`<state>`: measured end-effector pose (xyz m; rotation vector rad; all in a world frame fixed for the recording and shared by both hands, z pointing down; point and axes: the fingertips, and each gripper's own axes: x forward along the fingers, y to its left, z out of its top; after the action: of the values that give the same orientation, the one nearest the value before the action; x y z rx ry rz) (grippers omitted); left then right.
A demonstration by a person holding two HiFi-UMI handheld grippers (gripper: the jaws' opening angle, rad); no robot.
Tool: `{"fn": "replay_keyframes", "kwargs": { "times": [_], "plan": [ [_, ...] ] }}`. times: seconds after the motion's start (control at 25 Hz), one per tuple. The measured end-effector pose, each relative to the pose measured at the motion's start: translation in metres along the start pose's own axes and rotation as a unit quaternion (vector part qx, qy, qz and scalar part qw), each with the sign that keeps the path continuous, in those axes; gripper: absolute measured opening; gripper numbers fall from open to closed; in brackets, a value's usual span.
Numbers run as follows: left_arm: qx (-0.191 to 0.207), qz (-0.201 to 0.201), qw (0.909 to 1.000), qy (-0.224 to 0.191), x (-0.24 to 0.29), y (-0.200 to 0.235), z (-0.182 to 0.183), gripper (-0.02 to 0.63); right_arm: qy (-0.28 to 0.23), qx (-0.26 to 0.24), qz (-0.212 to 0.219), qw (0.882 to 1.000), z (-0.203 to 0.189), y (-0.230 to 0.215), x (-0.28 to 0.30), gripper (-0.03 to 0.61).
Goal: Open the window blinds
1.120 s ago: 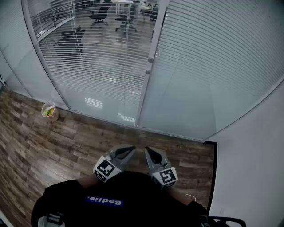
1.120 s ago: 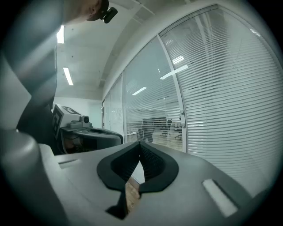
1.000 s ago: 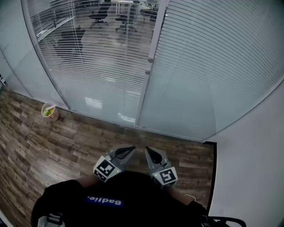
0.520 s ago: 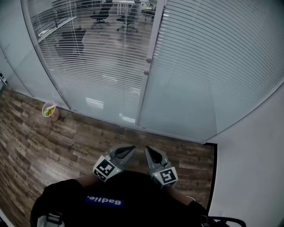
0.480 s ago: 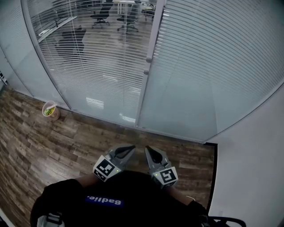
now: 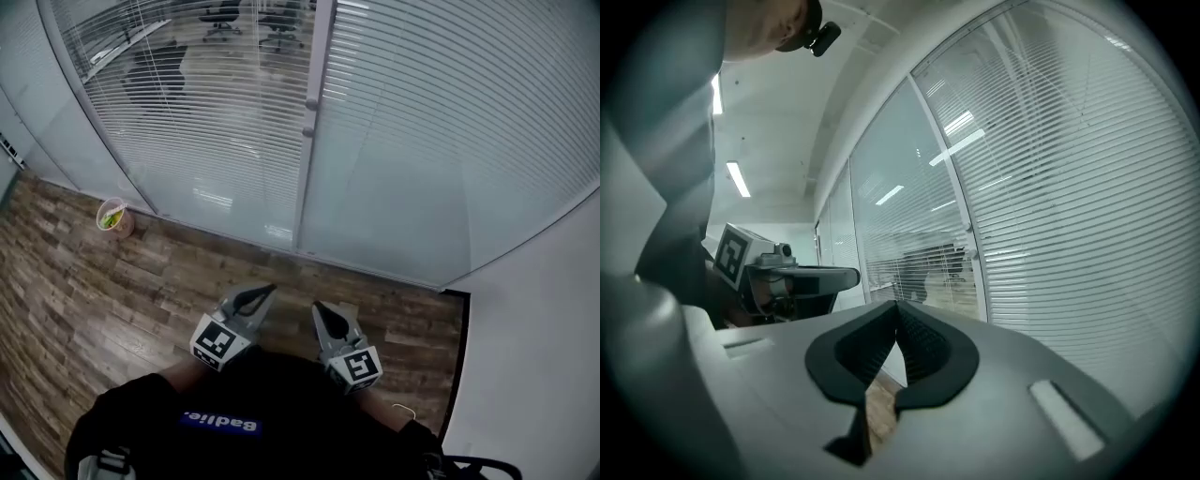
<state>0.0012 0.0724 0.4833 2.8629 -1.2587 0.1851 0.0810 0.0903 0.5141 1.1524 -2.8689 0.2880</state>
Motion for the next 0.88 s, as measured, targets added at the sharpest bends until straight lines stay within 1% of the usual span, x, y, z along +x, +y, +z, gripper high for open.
{"fn": "replay_keyframes", "kwargs": {
  "times": [0.24,0.32,0.44,0.52,0.56,0.64,0.76,0.88],
  "plan": [
    [0.012,0.008,0.9998,-0.011,0.018,0.027,0.016,0.000,0.019,-0.006,0.001,1.000,0.005,-0.010,0.017,0.003],
    [-0.001,0.010,0.9998,-0.019,0.024,0.041,0.015,0.000,0.023,-0.010,-0.009,1.000,0.005,-0.017,0.023,0.003],
    [-0.032,0.003,0.9991,-0.028,0.040,0.059,0.005,0.000,0.020,-0.011,-0.034,0.999,0.001,-0.034,0.033,0.003],
    [-0.034,-0.006,0.9989,-0.033,0.051,0.073,0.005,0.000,0.026,-0.018,-0.047,0.998,0.001,-0.044,0.042,0.003],
    [-0.029,-0.011,0.9989,-0.036,0.056,0.080,0.008,0.000,0.027,-0.022,-0.052,0.998,0.006,-0.047,0.050,0.003],
    [-0.005,-0.024,0.9988,-0.043,0.065,0.095,0.017,0.000,0.027,-0.025,-0.061,0.997,0.016,-0.049,0.067,0.003],
    [0.037,-0.045,0.9968,-0.054,0.077,0.115,0.026,0.000,0.038,-0.018,-0.077,0.996,0.016,-0.052,0.096,0.003],
    [0.060,-0.062,0.9945,-0.058,0.090,0.139,0.030,0.000,0.046,-0.017,-0.092,0.995,0.018,-0.059,0.128,0.003]
  ]
}}
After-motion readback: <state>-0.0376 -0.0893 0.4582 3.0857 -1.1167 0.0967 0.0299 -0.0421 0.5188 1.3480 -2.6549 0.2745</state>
